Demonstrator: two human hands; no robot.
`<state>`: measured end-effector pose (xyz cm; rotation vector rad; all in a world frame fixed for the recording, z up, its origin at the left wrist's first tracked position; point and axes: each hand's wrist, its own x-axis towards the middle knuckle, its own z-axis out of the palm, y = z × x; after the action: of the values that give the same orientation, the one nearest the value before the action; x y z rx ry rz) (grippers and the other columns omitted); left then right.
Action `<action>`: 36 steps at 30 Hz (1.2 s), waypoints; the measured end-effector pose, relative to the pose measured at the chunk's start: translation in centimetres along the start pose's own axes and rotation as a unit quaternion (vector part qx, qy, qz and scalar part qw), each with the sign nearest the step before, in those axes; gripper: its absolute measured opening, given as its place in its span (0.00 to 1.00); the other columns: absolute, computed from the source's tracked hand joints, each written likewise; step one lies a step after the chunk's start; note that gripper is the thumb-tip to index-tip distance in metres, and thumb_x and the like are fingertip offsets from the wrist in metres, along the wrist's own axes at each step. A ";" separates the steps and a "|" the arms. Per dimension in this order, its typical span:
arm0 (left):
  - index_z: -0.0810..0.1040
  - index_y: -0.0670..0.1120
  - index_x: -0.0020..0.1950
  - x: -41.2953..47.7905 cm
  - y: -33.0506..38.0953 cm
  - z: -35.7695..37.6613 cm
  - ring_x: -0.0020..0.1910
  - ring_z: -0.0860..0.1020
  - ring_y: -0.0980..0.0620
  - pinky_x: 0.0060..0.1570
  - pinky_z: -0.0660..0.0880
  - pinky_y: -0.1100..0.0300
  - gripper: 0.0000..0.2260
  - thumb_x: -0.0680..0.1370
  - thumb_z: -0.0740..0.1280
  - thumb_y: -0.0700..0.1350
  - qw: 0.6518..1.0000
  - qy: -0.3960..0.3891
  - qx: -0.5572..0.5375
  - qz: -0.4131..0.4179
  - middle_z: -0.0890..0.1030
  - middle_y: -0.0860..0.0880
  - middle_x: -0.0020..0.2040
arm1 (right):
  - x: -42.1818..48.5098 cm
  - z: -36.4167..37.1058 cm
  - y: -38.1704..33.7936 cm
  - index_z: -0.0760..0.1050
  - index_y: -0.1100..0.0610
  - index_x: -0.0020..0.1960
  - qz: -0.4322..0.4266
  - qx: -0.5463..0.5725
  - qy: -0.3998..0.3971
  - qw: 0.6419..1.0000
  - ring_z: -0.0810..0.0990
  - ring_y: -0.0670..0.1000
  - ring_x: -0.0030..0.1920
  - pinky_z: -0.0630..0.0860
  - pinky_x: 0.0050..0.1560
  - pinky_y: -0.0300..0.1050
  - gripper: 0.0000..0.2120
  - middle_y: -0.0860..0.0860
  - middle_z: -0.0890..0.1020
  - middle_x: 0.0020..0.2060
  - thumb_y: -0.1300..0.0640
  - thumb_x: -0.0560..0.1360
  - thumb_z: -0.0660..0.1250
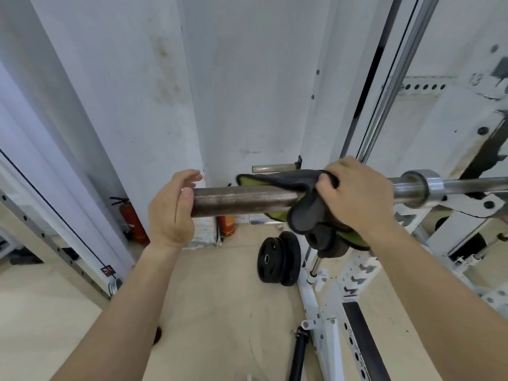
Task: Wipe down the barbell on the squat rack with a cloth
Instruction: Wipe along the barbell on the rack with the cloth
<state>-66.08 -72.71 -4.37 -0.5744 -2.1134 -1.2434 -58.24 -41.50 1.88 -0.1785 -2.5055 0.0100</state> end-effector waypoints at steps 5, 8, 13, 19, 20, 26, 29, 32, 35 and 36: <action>0.83 0.45 0.55 1.4 3.5 -0.5 0.56 0.82 0.41 0.63 0.73 0.45 0.24 0.80 0.51 0.57 0.898 0.037 -0.343 -0.272 0.86 0.44 0.55 | 0.2 0.0 3.0 0.83 0.52 0.50 0.117 0.037 0.034 0.992 0.78 0.57 0.43 0.73 0.43 0.48 0.20 0.53 0.81 0.50 0.46 0.76 0.55; 0.83 0.44 0.57 3.8 4.7 -0.9 0.55 0.84 0.44 0.71 0.66 0.39 0.32 0.82 0.46 0.63 0.855 -0.003 -0.353 -0.379 0.86 0.45 0.54 | 0.3 0.3 -2.2 0.84 0.53 0.49 0.097 0.005 0.037 0.995 0.79 0.58 0.40 0.76 0.45 0.50 0.21 0.54 0.82 0.46 0.47 0.76 0.53; 0.82 0.42 0.59 4.0 5.2 -0.8 0.57 0.84 0.43 0.70 0.69 0.43 0.36 0.80 0.45 0.67 0.843 -0.015 -0.352 -0.407 0.86 0.43 0.54 | -0.6 1.8 -16.9 0.82 0.54 0.46 0.001 0.052 0.060 0.997 0.77 0.61 0.36 0.65 0.40 0.52 0.14 0.56 0.79 0.39 0.50 0.74 0.59; 0.79 0.39 0.63 3.5 5.6 -0.4 0.60 0.81 0.43 0.67 0.72 0.45 0.34 0.83 0.44 0.63 0.873 -0.033 -0.346 -0.342 0.84 0.44 0.59 | -1.3 1.6 -17.5 0.79 0.50 0.54 -0.109 0.073 0.040 0.991 0.77 0.59 0.41 0.69 0.41 0.52 0.18 0.54 0.79 0.47 0.41 0.81 0.55; 0.79 0.38 0.62 3.3 5.4 -0.3 0.61 0.81 0.45 0.68 0.70 0.44 0.34 0.84 0.43 0.61 0.890 -0.034 -0.325 -0.318 0.84 0.44 0.59 | -1.3 1.5 -15.9 0.79 0.49 0.55 -0.114 0.073 0.031 0.990 0.78 0.59 0.42 0.70 0.43 0.51 0.18 0.53 0.79 0.48 0.41 0.80 0.55; 0.83 0.52 0.53 2.9 4.0 0.3 0.63 0.78 0.54 0.67 0.68 0.49 0.25 0.83 0.47 0.57 0.950 -0.042 -0.227 -0.213 0.84 0.53 0.60 | -1.1 0.7 -2.4 0.82 0.48 0.55 -0.025 0.030 0.043 0.998 0.81 0.56 0.45 0.73 0.47 0.50 0.18 0.50 0.80 0.47 0.44 0.81 0.55; 0.82 0.51 0.57 2.7 3.1 0.2 0.64 0.77 0.57 0.68 0.68 0.54 0.22 0.82 0.47 0.51 0.977 -0.057 -0.157 -0.134 0.83 0.52 0.61 | -0.9 0.4 3.4 0.83 0.49 0.54 0.026 0.024 0.047 0.998 0.80 0.56 0.45 0.73 0.49 0.50 0.19 0.51 0.81 0.48 0.45 0.80 0.54; 0.77 0.54 0.63 2.0 2.8 -0.2 0.64 0.75 0.60 0.68 0.67 0.63 0.21 0.82 0.47 0.42 0.995 -0.077 -0.032 -0.047 0.81 0.52 0.63 | -0.5 0.6 5.8 0.84 0.52 0.51 0.069 0.025 0.067 0.995 0.79 0.58 0.42 0.74 0.48 0.51 0.19 0.53 0.81 0.47 0.46 0.80 0.55; 0.78 0.47 0.66 1.4 3.0 -0.2 0.65 0.76 0.52 0.67 0.69 0.53 0.24 0.84 0.46 0.51 0.998 -0.048 -0.024 -0.023 0.80 0.52 0.64 | -0.7 1.1 4.1 0.84 0.54 0.50 0.158 0.046 0.098 0.982 0.77 0.58 0.43 0.74 0.48 0.53 0.17 0.54 0.80 0.48 0.49 0.79 0.58; 0.79 0.45 0.66 1.2 3.2 0.1 0.65 0.76 0.53 0.67 0.69 0.51 0.25 0.84 0.47 0.53 0.998 -0.040 -0.045 -0.032 0.80 0.52 0.64 | -0.7 1.2 2.7 0.84 0.55 0.49 0.177 0.055 0.111 0.976 0.77 0.58 0.44 0.74 0.49 0.54 0.17 0.54 0.80 0.48 0.50 0.78 0.58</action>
<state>-64.92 -71.08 -1.65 -0.6103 -2.1656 -1.3783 -58.01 -38.88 0.34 -0.5476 -2.2147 0.2598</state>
